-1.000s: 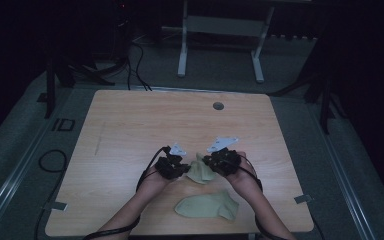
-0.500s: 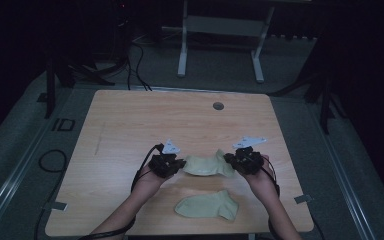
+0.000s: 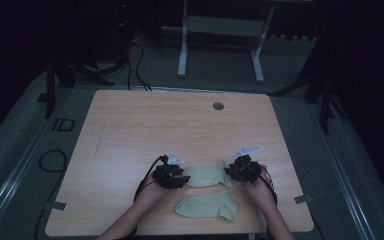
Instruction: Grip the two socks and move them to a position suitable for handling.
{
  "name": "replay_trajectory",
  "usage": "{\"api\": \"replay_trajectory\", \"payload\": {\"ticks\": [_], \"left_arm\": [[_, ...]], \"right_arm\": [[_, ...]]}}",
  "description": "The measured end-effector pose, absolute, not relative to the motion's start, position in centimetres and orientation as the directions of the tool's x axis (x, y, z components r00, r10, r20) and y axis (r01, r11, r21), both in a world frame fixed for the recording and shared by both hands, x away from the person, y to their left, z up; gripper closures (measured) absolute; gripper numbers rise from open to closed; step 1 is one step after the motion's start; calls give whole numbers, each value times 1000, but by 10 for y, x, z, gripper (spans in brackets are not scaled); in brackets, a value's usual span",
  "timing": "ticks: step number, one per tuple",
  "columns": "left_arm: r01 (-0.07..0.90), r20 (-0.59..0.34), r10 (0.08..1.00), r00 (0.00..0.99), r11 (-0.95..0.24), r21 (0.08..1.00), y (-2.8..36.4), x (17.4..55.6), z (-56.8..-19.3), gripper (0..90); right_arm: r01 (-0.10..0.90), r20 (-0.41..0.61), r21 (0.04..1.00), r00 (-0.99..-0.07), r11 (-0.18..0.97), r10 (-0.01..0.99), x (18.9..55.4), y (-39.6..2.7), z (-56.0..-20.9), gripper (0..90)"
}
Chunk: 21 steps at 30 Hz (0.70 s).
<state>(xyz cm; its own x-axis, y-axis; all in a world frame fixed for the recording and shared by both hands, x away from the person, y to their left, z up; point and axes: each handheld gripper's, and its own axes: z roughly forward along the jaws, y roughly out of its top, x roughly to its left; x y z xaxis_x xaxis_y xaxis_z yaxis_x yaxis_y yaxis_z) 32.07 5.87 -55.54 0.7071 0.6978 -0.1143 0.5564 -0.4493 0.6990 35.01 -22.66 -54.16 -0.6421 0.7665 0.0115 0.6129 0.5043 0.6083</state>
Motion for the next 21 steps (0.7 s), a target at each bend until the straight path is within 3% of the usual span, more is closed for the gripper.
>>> {"api": "replay_trajectory", "payload": {"ticks": [4, 9, 18, 21], "left_arm": [[538, -106, 726, 680, -394, 745, 66, 320, -541, 574], [507, -102, 685, 721, -422, 752, 51, 311, -533, 703], [517, -88, 667, 740, -479, 710, 37, 320, -553, 698], [518, -69, 667, 742, -506, 689, 40, 324, -558, 698]], "right_arm": [[600, 5, 628, -640, 495, 769, 346, -230, -530, 656], [562, -4, 647, -673, 515, 739, 338, -223, -520, 744], [568, -11, 615, -687, 547, 726, 347, -207, -541, 756], [574, 3, 611, -690, 545, 724, 345, -213, -549, 714]]}}
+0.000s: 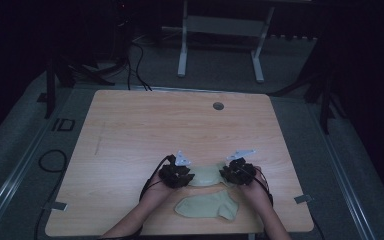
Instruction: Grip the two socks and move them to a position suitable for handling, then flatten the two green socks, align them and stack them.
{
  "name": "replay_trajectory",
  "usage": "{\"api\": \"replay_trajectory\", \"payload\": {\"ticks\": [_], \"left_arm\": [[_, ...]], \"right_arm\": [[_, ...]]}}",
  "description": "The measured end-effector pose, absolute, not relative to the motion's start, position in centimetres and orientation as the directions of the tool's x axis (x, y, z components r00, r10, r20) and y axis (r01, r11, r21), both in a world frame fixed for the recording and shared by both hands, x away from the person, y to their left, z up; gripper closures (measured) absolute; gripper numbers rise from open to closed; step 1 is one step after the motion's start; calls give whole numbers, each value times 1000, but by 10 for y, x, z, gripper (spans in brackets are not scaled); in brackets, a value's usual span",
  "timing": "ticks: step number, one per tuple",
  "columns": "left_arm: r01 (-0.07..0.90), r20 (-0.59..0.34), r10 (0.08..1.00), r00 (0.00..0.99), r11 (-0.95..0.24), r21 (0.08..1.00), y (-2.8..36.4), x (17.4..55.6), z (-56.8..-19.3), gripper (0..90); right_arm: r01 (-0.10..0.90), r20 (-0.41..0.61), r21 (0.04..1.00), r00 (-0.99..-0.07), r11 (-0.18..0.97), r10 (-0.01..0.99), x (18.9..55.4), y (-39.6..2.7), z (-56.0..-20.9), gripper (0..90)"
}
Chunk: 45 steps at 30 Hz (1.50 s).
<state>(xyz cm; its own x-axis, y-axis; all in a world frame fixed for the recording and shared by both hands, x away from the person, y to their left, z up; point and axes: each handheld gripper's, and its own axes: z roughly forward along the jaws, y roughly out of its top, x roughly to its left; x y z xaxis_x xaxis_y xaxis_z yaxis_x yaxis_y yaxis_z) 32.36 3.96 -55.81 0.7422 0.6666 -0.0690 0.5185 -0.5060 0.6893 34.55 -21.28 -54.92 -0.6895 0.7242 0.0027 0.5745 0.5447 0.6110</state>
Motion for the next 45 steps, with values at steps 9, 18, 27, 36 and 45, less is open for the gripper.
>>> {"api": "replay_trajectory", "payload": {"ticks": [9, 18, 27, 36, 45], "left_arm": [[492, -32, 664, 747, -519, 699, 43, 327, -563, 699], [516, -31, 692, 722, -507, 691, 54, 335, -562, 695], [511, -63, 673, 737, -494, 703, 53, 331, -557, 614], [496, -83, 672, 736, -451, 742, 65, 316, -536, 572], [520, -120, 660, 742, -453, 724, 78, 280, -530, 469]], "right_arm": [[541, -42, 615, -704, 574, 709, 337, -213, -551, 638], [509, -38, 632, -733, 584, 680, 360, -206, -553, 609], [510, -34, 624, -740, 593, 672, 362, -205, -550, 533], [499, -27, 648, -741, 576, 671, 353, -207, -532, 510], [476, -3, 686, -754, 550, 656, 316, -219, -511, 516]]}}
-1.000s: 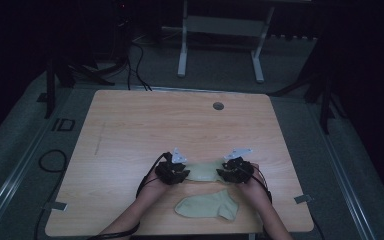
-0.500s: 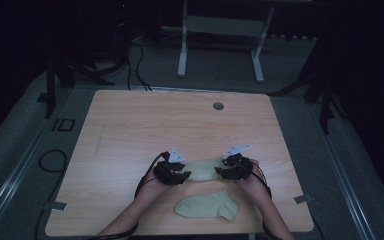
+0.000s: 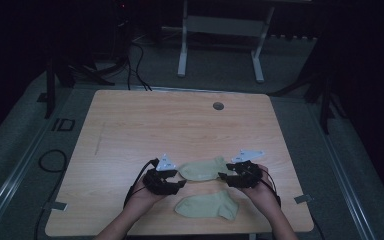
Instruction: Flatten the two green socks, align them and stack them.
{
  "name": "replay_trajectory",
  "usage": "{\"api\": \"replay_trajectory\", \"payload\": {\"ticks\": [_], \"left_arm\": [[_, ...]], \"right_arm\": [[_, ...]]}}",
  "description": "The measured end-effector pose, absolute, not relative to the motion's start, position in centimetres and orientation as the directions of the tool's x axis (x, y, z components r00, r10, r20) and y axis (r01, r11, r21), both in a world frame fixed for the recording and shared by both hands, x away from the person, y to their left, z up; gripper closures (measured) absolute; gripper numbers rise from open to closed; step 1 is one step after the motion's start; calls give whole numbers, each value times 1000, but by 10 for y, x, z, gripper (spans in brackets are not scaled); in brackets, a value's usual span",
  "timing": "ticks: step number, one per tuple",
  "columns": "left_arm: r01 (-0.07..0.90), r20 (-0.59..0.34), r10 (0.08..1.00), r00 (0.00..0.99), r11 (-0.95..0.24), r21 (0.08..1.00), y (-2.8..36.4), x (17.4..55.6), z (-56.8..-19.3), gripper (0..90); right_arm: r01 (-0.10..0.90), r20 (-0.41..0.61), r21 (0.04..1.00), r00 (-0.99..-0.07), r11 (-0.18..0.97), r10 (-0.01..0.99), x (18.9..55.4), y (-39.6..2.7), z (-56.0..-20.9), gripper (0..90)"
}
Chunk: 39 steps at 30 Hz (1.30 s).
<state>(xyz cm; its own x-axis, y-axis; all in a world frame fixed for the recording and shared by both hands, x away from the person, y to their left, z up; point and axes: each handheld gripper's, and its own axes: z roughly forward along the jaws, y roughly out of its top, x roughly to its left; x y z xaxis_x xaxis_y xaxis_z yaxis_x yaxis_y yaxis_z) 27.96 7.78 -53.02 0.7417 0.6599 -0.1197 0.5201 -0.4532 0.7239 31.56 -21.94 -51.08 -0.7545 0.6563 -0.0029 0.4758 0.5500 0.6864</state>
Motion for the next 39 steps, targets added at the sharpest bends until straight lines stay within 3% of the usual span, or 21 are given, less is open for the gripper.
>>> {"api": "replay_trajectory", "payload": {"ticks": [9, 14, 16, 26, 32, 35, 39], "left_arm": [[524, -140, 620, 772, -496, 693, 70, 241, -536, 460], [541, -145, 613, 777, -531, 652, 66, 236, -545, 548], [547, -133, 625, 770, -537, 643, 66, 236, -548, 558], [525, -65, 632, 772, -577, 626, 63, 232, -558, 587], [504, -49, 623, 781, -581, 639, 61, 228, -559, 694], [506, -71, 616, 784, -569, 648, 62, 226, -561, 789], [514, -82, 629, 773, -544, 663, 62, 226, -562, 863]], "right_arm": [[512, 32, 653, -755, 558, 655, 275, -234, -517, 556], [536, 31, 628, -742, 564, 670, 257, -244, -528, 589], [537, -5, 614, -731, 579, 682, 251, -247, -535, 602], [566, 22, 594, -721, 572, 692, 239, -256, -549, 640], [556, 10, 592, -728, 583, 685, 237, -253, -550, 706], [547, 5, 592, -737, 592, 676, 235, -251, -550, 823], [529, -27, 584, -745, 616, 666, 234, -248, -550, 846]]}}
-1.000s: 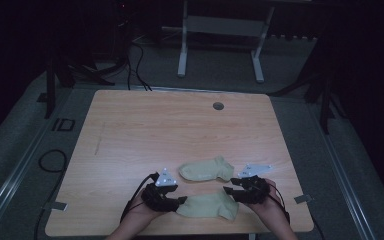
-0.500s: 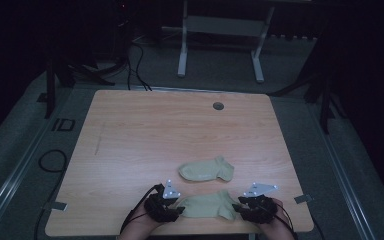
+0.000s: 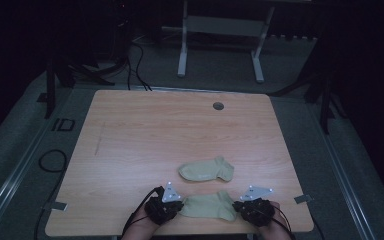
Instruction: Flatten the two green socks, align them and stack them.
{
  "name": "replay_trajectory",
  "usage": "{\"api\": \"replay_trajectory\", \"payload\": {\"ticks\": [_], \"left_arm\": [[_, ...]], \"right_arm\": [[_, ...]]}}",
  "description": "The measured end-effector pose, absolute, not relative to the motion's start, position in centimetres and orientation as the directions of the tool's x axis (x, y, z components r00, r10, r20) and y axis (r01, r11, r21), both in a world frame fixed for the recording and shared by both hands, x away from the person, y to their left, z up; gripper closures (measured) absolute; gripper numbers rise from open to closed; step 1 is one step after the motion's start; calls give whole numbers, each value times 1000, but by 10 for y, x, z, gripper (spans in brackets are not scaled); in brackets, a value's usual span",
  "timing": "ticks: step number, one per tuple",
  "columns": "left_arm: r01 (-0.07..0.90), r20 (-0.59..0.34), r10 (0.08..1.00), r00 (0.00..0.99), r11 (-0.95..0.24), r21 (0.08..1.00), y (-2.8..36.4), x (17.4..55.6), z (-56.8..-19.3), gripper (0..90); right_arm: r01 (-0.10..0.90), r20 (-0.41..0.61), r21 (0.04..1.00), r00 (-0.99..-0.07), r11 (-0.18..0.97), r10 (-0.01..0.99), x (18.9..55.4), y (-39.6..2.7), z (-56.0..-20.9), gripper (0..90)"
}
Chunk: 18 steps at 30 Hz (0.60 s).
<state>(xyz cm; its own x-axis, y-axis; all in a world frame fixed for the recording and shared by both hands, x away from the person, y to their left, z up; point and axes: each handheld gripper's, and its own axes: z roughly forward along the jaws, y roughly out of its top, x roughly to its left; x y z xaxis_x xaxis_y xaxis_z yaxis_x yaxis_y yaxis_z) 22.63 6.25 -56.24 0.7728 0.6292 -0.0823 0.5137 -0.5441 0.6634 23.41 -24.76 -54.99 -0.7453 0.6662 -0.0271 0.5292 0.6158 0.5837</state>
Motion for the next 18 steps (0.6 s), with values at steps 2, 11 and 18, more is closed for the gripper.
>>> {"api": "replay_trajectory", "payload": {"ticks": [2, 11, 18], "left_arm": [[514, -83, 627, 775, -548, 660, 63, 227, -562, 867], [533, -122, 635, 763, -511, 674, 66, 226, -554, 873], [529, -152, 625, 766, -477, 702, 68, 228, -540, 873]], "right_arm": [[539, -13, 580, -743, 610, 669, 235, -248, -550, 849], [540, 18, 612, -741, 578, 672, 240, -250, -535, 852], [519, 13, 658, -733, 546, 680, 244, -258, -515, 852]]}}
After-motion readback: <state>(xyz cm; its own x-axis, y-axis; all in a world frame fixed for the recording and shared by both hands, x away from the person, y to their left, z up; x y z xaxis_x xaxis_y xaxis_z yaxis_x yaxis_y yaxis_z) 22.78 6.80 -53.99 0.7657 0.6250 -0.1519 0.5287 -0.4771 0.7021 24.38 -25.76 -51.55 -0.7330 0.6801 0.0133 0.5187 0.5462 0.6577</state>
